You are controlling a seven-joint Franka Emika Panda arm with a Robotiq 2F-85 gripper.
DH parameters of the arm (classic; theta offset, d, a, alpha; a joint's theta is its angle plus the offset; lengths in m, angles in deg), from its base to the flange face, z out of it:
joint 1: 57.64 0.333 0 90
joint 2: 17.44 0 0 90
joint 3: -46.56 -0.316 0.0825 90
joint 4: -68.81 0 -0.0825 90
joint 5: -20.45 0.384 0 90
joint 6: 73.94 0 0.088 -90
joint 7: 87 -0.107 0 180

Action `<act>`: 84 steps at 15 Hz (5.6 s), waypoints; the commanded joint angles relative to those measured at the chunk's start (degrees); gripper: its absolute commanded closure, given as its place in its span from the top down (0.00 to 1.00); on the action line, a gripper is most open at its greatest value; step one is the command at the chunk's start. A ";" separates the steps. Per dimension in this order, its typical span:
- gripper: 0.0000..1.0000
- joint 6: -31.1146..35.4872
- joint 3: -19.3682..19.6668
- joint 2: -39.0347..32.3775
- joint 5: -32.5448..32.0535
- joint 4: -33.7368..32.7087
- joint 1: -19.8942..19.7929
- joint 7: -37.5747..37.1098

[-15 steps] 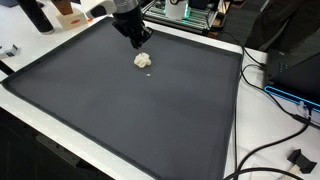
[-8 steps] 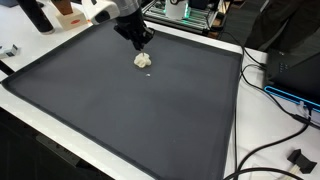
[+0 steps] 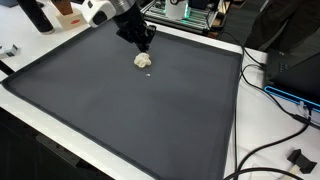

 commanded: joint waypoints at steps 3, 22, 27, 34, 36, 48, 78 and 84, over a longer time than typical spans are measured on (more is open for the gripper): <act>0.03 1.84 -1.46 -0.28 6.49 1.89 -3.12 5.02; 0.03 9.76 -1.62 -1.08 26.62 8.03 -8.97 8.10; 0.03 10.75 -1.06 -1.69 28.60 8.61 -9.13 7.61; 0.03 12.68 -0.62 -2.62 29.09 8.84 -10.06 6.95; 0.03 12.80 -0.59 -2.98 29.31 8.72 -10.54 6.90; 0.03 10.64 -0.32 -5.58 32.33 7.24 -12.83 7.16; 0.03 0.88 1.87 2.58 36.97 8.53 -12.86 7.09; 0.03 3.25 2.86 7.38 33.99 10.04 -10.75 6.26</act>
